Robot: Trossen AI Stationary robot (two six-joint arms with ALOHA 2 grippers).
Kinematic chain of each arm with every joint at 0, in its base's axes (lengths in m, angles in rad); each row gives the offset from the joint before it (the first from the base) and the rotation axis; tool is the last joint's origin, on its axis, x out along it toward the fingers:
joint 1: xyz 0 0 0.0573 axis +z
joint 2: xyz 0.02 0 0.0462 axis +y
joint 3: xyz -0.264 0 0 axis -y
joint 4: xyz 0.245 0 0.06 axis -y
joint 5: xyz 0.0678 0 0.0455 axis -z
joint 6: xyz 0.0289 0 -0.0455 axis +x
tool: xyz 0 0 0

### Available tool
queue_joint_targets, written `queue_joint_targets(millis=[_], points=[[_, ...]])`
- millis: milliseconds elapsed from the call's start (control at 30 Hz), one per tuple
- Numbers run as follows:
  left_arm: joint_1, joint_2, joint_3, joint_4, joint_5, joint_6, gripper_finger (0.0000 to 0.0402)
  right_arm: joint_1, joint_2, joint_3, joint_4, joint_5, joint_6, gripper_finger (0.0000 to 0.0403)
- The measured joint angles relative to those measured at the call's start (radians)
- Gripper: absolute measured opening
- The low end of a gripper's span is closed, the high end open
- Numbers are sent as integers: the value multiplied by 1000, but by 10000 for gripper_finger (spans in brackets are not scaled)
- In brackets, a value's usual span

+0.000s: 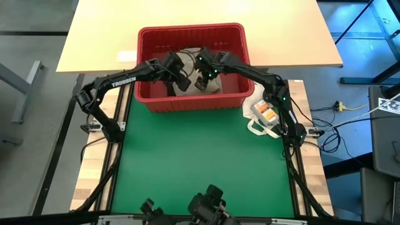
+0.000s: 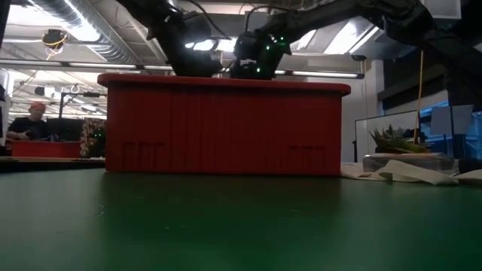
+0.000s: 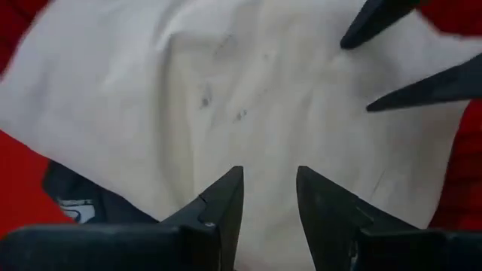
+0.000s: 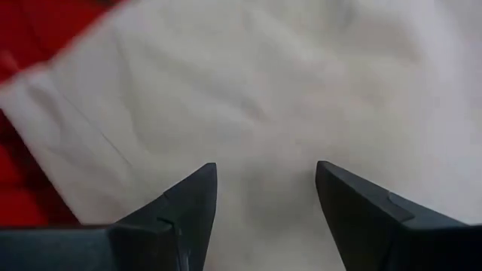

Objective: Fold Laundry from Bin
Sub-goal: Put the stacked clothes into the red laundry bin, then return to Home Position

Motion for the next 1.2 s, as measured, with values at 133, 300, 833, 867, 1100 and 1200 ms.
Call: queue_joint_targets(millis=[133, 300, 833, 867, 1100, 1200], points=[[-20, 1, -76, 44, -5, -12, 119, -3, 0, -78, 50, 25, -7, 225], [-4, 1, -193, 161, -4, -46, 119, -14, 0, -163, 114, 23, -7, 225], [31, -45, -152, 226, 70, -31, 119, -19, -24, -65, 99, 9, -10, 225], [31, -57, -129, 219, 76, -30, 119, -19, -36, -40, 88, 9, -12, 225], [29, -169, 43, 122, 105, 35, 119, -17, -107, 157, -36, 7, -45, 225], [16, -244, 91, 60, 106, 93, 115, -12, -200, 121, -37, -6, -68, 221]])
